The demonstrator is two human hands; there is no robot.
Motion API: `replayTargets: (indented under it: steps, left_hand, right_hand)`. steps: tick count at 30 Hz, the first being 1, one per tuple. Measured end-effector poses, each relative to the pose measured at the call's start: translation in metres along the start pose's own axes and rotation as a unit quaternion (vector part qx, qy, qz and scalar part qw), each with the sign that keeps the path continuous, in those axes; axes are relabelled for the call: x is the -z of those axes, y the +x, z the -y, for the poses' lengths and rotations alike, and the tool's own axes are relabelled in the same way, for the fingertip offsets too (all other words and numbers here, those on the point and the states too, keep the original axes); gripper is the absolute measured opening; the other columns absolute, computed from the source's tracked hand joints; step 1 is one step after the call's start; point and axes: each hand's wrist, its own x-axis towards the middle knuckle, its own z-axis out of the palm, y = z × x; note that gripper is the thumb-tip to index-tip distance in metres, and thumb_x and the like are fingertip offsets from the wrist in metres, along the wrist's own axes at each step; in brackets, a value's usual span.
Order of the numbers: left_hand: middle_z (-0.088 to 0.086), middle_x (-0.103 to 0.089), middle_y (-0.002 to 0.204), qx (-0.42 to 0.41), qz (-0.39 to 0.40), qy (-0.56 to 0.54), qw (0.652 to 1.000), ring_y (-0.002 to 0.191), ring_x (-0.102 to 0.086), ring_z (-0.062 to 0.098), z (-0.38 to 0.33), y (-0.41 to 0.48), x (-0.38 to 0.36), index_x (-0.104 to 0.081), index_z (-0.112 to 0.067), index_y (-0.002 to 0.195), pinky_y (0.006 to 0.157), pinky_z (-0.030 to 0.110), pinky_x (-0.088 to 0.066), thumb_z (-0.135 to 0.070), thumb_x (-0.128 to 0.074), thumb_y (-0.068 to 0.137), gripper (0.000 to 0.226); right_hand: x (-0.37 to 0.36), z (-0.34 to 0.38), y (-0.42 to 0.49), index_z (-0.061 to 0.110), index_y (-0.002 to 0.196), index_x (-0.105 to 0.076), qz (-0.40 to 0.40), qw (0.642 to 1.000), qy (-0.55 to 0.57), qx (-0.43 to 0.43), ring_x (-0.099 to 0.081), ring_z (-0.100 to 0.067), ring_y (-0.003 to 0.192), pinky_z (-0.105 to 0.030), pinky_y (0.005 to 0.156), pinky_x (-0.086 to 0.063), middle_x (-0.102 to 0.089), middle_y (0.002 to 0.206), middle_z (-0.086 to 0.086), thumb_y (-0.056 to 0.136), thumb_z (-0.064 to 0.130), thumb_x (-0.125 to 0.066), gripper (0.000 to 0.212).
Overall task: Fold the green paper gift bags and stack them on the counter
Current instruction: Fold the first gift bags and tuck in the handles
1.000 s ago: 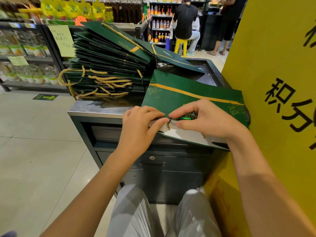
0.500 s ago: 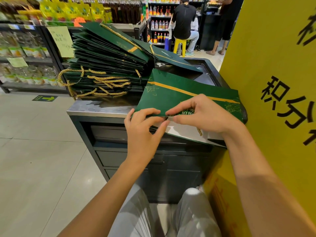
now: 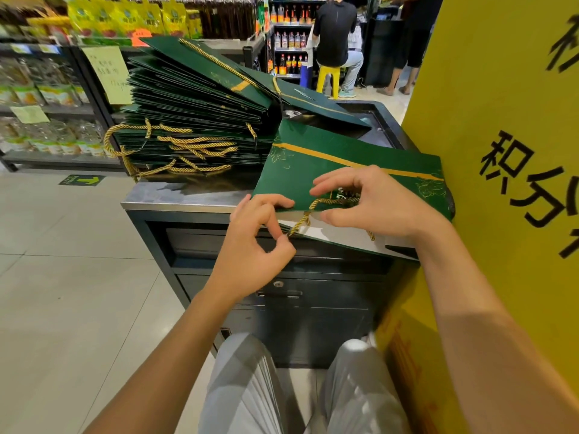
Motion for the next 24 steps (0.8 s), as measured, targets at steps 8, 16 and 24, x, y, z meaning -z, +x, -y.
replayTargets:
  steps: [8, 16, 24]
  left_hand:
    - [-0.004, -0.050, 0.130, 0.218, -0.127, -0.038, 0.967, 0.114, -0.054, 0.004, 0.000, 0.014, 0.009, -0.049, -0.024, 0.133, 0.080, 0.007, -0.044, -0.029, -0.063, 0.097, 0.039]
    - [0.006, -0.064, 0.126, 0.345, -0.139, -0.226, 0.900, 0.106, -0.067, 0.013, -0.014, 0.028, 0.021, -0.055, -0.011, 0.138, 0.074, 0.019, -0.055, 0.000, -0.066, 0.093, 0.047]
    - [0.008, -0.077, 0.110, 0.349, -0.060, -0.397, 0.847, 0.096, -0.074, 0.018, -0.037, 0.020, 0.030, -0.067, -0.007, 0.123, 0.073, 0.023, -0.059, -0.002, -0.052, 0.101, 0.027]
  right_hand:
    - [-0.008, 0.000, -0.003, 0.035, 0.119, -0.072, -0.006, 1.000, -0.026, -0.004, -0.054, 0.004, 0.123, -0.013, 0.101, -0.039, -0.056, 0.138, 0.021, 0.080, 0.030, -0.081, 0.040]
    - [-0.020, 0.004, -0.023, 0.036, 0.130, -0.065, -0.034, 0.997, -0.075, 0.002, -0.042, 0.001, 0.135, -0.016, 0.109, -0.032, -0.045, 0.150, 0.020, 0.081, 0.031, -0.082, 0.053]
    - [-0.045, 0.020, -0.043, 0.039, 0.159, -0.021, -0.099, 0.967, -0.234, -0.017, -0.021, -0.012, 0.152, -0.037, 0.125, -0.020, -0.027, 0.164, 0.012, 0.087, 0.031, -0.077, 0.091]
